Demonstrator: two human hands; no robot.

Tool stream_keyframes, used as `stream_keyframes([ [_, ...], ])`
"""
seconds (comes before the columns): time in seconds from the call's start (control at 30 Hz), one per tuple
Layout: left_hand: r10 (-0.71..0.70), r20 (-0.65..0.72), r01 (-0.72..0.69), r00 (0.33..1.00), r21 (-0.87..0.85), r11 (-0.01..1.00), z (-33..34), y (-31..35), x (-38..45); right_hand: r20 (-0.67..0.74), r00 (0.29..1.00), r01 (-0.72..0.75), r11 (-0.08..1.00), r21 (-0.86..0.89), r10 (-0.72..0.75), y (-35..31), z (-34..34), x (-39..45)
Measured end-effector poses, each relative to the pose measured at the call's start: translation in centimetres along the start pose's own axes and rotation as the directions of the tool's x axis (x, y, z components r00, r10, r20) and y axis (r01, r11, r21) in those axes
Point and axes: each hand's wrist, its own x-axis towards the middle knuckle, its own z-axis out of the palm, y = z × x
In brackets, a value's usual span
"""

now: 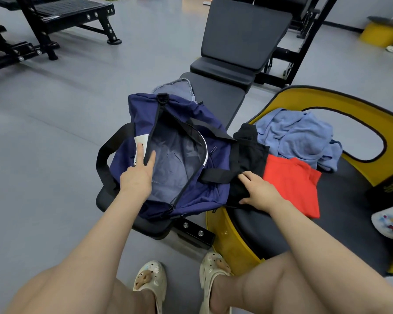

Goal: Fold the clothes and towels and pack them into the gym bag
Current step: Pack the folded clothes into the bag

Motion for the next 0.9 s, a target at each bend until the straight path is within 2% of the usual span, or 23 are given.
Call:
stream_keyframes([
  [0.13,-0.002,0.005,0.002,1.0,-0.013,1.0,0.3,-0.2,-0.1,-0.041,0.999,-0.015,0.998,0.058,0.017,0.6,-0.8,0.5],
  [0.27,-0.004,0.009,0.004,1.0,-0.012,1.0,0.2,-0.1,-0.1,-0.086,0.993,-0.053,0.956,0.287,0.081,1.5,-1.9,0.3],
  [0.33,-0.001,0.015,0.001,1.0,-0.001,1.0,0.0,0.2,-0.2,-0.11,0.99,-0.048,0.94,0.338,0.09,1.9,-2.2,0.0],
  [0.4,0.004,0.019,-0.004,1.0,0.007,1.0,0.0,0.4,-0.1,-0.068,0.997,-0.013,0.965,0.263,0.032,1.7,-2.0,-0.3],
  [0.5,0.014,0.015,-0.014,1.0,0.032,0.999,0.1,0.4,0.0,0.01,1.0,-0.004,1.0,0.023,0.003,0.5,-1.7,-0.6],
  [0.73,0.022,0.017,-0.023,1.0,0.036,0.999,0.4,0.6,-0.2,0.035,0.999,0.018,0.939,-0.343,-0.006,-1.7,0.5,-0.1],
  [0.8,0.02,0.015,-0.02,1.0,0.013,1.0,0.4,0.5,-0.4,0.004,1.0,0.014,0.937,-0.349,-0.013,-1.6,0.7,0.1],
  [0.9,0.019,0.018,-0.018,1.0,-0.027,0.999,0.5,0.4,-0.7,-0.03,0.999,0.007,0.969,-0.246,-0.014,-1.0,0.0,0.2],
])
